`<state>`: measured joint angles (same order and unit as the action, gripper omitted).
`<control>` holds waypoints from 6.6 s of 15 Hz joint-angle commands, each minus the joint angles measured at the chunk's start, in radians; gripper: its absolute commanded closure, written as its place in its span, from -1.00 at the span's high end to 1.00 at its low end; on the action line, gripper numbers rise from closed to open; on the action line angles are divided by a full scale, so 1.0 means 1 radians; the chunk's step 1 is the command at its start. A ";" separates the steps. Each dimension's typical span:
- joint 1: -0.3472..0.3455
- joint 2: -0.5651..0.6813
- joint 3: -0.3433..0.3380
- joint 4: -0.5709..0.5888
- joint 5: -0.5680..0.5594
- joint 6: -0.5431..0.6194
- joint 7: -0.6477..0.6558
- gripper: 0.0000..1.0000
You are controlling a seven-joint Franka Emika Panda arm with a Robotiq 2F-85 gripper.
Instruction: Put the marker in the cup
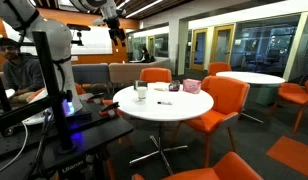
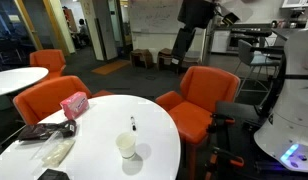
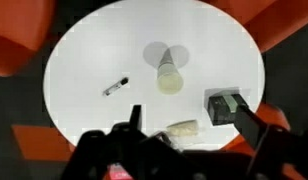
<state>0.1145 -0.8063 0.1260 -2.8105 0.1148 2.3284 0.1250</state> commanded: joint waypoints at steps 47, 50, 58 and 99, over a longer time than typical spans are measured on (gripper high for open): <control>-0.129 1.433 -0.209 0.837 0.047 0.341 0.434 1.00; -0.132 1.501 -0.232 0.887 0.062 0.337 0.420 1.00; -0.126 1.659 -0.250 1.030 0.074 0.322 0.431 1.00; 0.461 1.317 -0.651 0.535 -0.105 0.779 0.501 -0.90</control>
<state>0.4676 0.5677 -0.4365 -2.1706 0.0422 3.0162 0.5993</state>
